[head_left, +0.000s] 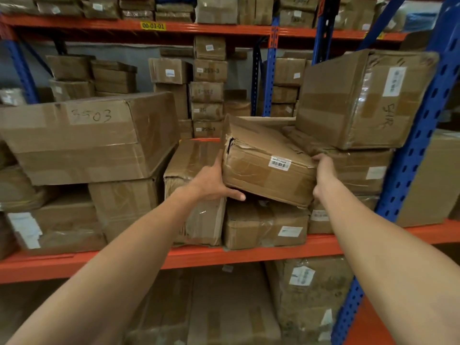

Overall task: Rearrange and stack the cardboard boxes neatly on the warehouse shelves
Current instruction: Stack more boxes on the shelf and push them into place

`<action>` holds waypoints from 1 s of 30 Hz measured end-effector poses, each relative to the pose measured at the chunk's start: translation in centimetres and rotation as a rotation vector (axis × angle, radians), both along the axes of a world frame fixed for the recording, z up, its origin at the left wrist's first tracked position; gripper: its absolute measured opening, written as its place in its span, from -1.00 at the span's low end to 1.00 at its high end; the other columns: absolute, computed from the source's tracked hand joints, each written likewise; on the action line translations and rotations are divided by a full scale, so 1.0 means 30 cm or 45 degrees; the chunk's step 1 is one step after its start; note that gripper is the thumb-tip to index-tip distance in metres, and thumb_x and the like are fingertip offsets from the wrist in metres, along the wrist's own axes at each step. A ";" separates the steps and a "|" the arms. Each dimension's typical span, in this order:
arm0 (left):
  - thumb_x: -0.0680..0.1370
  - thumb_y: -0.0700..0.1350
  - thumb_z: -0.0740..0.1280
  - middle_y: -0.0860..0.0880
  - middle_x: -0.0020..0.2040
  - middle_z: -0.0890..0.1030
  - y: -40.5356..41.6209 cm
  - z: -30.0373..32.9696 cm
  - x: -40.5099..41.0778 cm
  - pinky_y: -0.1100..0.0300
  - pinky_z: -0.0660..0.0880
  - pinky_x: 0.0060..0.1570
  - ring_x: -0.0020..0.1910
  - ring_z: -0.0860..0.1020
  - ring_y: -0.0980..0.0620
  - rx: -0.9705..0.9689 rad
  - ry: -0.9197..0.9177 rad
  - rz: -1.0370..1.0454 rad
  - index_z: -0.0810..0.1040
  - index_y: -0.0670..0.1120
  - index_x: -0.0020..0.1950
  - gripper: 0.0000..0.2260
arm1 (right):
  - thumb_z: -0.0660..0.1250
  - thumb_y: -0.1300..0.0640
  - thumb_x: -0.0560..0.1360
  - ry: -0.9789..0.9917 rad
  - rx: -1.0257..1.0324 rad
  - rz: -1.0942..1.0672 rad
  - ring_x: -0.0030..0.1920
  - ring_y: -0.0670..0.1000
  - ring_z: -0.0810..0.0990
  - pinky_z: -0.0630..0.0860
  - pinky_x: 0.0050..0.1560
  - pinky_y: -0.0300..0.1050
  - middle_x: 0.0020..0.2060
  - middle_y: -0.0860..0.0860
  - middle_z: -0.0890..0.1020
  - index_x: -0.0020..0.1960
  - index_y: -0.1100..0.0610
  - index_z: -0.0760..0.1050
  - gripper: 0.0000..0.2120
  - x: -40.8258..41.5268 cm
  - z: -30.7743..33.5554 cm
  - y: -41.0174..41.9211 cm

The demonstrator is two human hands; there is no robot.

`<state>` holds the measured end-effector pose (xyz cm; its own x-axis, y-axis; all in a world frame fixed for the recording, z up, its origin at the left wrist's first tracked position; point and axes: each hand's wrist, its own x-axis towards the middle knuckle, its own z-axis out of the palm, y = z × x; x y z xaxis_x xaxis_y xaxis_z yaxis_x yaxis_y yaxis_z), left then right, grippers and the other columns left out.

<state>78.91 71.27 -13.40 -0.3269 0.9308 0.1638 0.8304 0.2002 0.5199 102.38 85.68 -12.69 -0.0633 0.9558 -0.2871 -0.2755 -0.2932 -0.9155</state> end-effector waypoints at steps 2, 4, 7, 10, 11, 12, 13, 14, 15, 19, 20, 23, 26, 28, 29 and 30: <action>0.30 0.08 0.69 -0.26 0.31 0.57 0.042 -0.026 0.016 -0.09 0.51 0.29 0.30 0.56 -0.26 0.026 0.220 0.172 0.21 -0.17 0.54 0.00 | 0.42 -0.12 0.45 0.015 0.060 -0.015 0.16 0.17 0.64 0.55 0.31 0.14 0.18 0.12 0.68 0.30 0.07 0.59 -0.52 -0.006 0.015 -0.004; 0.38 -0.07 0.65 -0.27 0.20 0.60 0.065 -0.033 0.034 -0.09 0.57 0.11 0.19 0.61 -0.28 0.082 0.361 0.277 0.29 -0.18 0.45 -0.22 | 0.51 -0.06 0.41 0.022 0.089 -0.060 0.10 0.15 0.66 0.61 0.24 0.14 0.14 0.12 0.68 0.31 0.12 0.55 -0.47 -0.011 0.028 -0.010; 0.45 -0.22 0.48 -0.22 0.20 0.54 0.059 -0.062 0.044 -0.04 0.58 -0.02 0.08 0.63 -0.25 0.164 0.512 0.311 0.36 -0.16 0.42 -0.43 | 0.51 0.10 0.45 0.044 0.138 -0.232 0.06 0.11 0.63 0.61 0.21 0.03 0.10 0.09 0.65 0.16 0.15 0.48 -0.64 -0.028 0.035 -0.005; 0.44 -0.24 0.41 -0.22 0.16 0.54 0.060 -0.086 0.030 -0.04 0.54 0.08 0.10 0.57 -0.22 0.206 0.569 0.262 0.44 -0.15 0.37 -0.51 | 0.36 0.21 0.57 0.072 0.174 -0.391 0.03 0.08 0.56 0.48 0.11 -0.14 0.03 0.04 0.60 0.19 0.15 0.52 -0.80 -0.042 0.028 0.024; 0.44 -0.22 0.39 -0.22 0.12 0.57 0.061 -0.081 0.019 -0.04 0.47 0.18 0.16 0.53 -0.21 0.190 0.639 0.238 0.48 -0.16 0.33 -0.56 | 0.33 0.23 0.58 0.082 0.171 -0.417 0.03 0.07 0.55 0.45 0.10 -0.15 -0.01 0.02 0.58 0.17 0.18 0.54 -0.82 -0.045 0.028 0.035; 0.46 -0.18 0.37 -0.21 0.08 0.62 0.063 -0.073 0.003 -0.05 0.38 0.25 0.22 0.48 -0.19 0.148 0.770 0.199 0.54 -0.17 0.27 -0.63 | 0.32 0.25 0.59 0.085 0.166 -0.421 0.03 0.07 0.55 0.45 0.10 -0.15 -0.08 -0.01 0.58 0.09 0.17 0.53 -0.91 -0.049 0.028 0.048; 0.49 -0.13 0.34 -0.17 0.07 0.65 0.066 -0.064 -0.013 -0.04 0.32 0.28 0.27 0.43 -0.16 0.079 0.939 0.140 0.60 -0.16 0.20 -0.70 | 0.32 0.27 0.59 0.084 0.173 -0.430 0.02 0.07 0.56 0.46 0.09 -0.14 -0.16 -0.04 0.56 -0.02 0.14 0.51 -0.95 -0.052 0.029 0.050; 0.53 -0.08 0.31 -0.12 0.08 0.67 0.066 -0.058 -0.021 -0.03 0.28 0.28 0.30 0.39 -0.14 -0.001 1.070 0.060 0.64 -0.13 0.16 -0.74 | 0.32 0.29 0.59 0.065 0.191 -0.441 0.01 0.07 0.58 0.48 0.08 -0.14 -0.21 -0.06 0.55 -0.09 0.12 0.51 -0.88 -0.055 0.021 0.058; 0.57 -0.04 0.28 -0.07 0.10 0.68 0.067 -0.060 -0.024 -0.01 0.26 0.26 0.32 0.36 -0.13 -0.119 1.203 -0.040 0.67 -0.09 0.13 -0.75 | 0.31 0.30 0.59 0.035 0.215 -0.443 0.01 0.07 0.60 0.50 0.06 -0.14 -0.23 -0.07 0.58 -0.10 0.11 0.57 -0.85 -0.058 0.006 0.063; 0.58 -0.10 0.29 -0.07 0.12 0.55 0.080 -0.036 -0.031 0.05 0.30 0.19 0.21 0.32 -0.10 -0.368 0.938 -0.162 0.70 -0.07 0.02 -0.81 | 0.24 0.32 0.56 -0.193 0.344 -0.403 0.08 0.09 0.66 0.56 0.20 -0.10 0.00 0.04 0.72 0.00 0.06 0.72 -0.69 -0.047 -0.098 0.065; 0.56 -0.15 0.32 -0.08 0.08 0.52 0.078 -0.014 -0.049 0.06 0.39 0.18 0.17 0.39 -0.11 -0.365 0.668 -0.158 0.71 -0.10 -0.02 -0.84 | 0.24 0.34 0.54 -0.279 0.396 -0.374 0.12 0.09 0.64 0.51 0.21 -0.15 0.06 0.06 0.73 0.00 0.04 0.72 -0.67 -0.041 -0.121 0.065; 0.54 -0.14 0.34 -0.09 -0.10 0.64 0.073 0.047 -0.084 0.05 0.57 -0.10 -0.05 0.61 -0.13 0.092 0.084 -0.097 0.66 -0.16 -0.06 -0.86 | 0.30 0.29 0.53 -0.550 0.632 -0.319 0.29 0.16 0.58 0.39 0.35 -0.14 0.24 0.13 0.66 0.05 0.04 0.72 -0.72 -0.033 -0.171 0.066; 0.55 0.30 0.28 -0.16 0.33 0.56 0.090 0.051 -0.051 -0.09 0.56 0.21 0.23 0.58 -0.15 0.536 0.024 -0.051 0.47 -0.07 0.37 -0.45 | 0.31 0.11 0.55 -0.957 0.909 -0.311 0.35 0.22 0.46 0.32 0.44 0.14 0.36 0.14 0.56 0.12 0.07 0.73 -0.75 -0.061 -0.230 0.057; 0.40 0.60 0.20 -0.09 0.63 0.26 0.115 0.002 -0.006 -0.16 0.31 0.46 0.55 0.31 -0.14 0.087 0.246 -0.274 0.17 0.12 0.63 -0.07 | 0.23 0.02 0.54 -1.053 0.935 -0.403 0.33 0.22 0.44 0.33 0.39 0.17 0.37 0.12 0.56 0.13 0.06 0.73 -0.65 -0.085 -0.251 0.050; 0.32 0.67 0.18 -0.04 0.69 0.10 0.134 -0.030 0.008 -0.21 0.17 0.52 0.63 0.15 -0.13 -0.148 0.469 -0.361 0.01 0.20 0.66 0.04 | 0.18 0.00 0.53 -1.041 0.920 -0.453 0.31 0.23 0.44 0.34 0.37 0.17 0.37 0.11 0.56 0.13 0.07 0.74 -0.60 -0.092 -0.250 0.053; 0.28 0.68 0.19 -0.02 0.71 -0.02 0.154 -0.054 0.010 -0.27 0.05 0.54 0.65 0.03 -0.14 -0.298 0.701 -0.406 -0.10 0.25 0.66 0.08 | 0.14 -0.01 0.51 -1.028 0.908 -0.492 0.30 0.24 0.44 0.34 0.35 0.17 0.36 0.11 0.57 0.11 0.08 0.74 -0.56 -0.098 -0.250 0.059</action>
<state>79.22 75.89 -15.02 0.0428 0.9990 0.0104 0.9988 -0.0425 -0.0234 99.43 87.46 -20.19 0.2270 0.8328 0.5049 0.5096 0.3402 -0.7903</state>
